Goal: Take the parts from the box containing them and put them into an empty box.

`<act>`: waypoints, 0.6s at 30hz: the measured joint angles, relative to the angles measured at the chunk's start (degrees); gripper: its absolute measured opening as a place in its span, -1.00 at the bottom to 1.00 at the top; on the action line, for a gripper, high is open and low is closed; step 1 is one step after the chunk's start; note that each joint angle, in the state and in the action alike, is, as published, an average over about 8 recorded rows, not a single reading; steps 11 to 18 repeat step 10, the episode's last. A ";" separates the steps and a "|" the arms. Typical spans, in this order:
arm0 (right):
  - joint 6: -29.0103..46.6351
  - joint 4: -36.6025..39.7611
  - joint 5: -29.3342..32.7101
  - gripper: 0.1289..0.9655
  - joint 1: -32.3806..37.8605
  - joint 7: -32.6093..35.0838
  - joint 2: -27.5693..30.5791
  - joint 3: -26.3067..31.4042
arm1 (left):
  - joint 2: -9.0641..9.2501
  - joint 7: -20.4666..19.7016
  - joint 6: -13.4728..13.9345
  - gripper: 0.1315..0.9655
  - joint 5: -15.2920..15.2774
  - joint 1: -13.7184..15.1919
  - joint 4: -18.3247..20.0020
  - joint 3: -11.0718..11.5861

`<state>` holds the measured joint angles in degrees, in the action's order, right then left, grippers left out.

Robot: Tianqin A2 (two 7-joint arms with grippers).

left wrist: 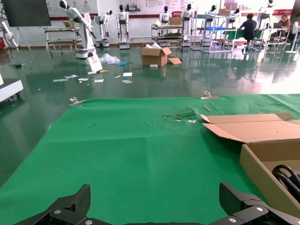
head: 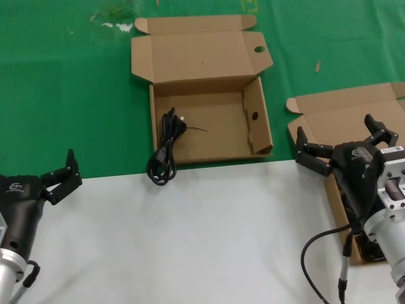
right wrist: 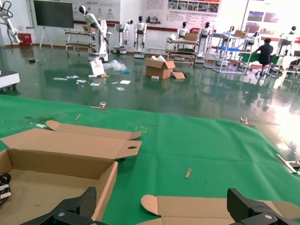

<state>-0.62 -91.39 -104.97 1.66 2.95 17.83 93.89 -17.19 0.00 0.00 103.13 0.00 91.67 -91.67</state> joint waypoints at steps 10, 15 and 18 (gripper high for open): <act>0.00 0.00 0.00 1.00 0.00 0.00 0.00 0.00 | 0.00 0.00 0.00 1.00 0.00 0.00 0.00 0.00; 0.00 0.00 0.00 1.00 0.00 0.00 0.00 0.00 | 0.00 0.00 0.00 1.00 0.00 0.00 0.00 0.00; 0.00 0.00 0.00 1.00 0.00 0.00 0.00 0.00 | 0.00 0.00 0.00 1.00 0.00 0.00 0.00 0.00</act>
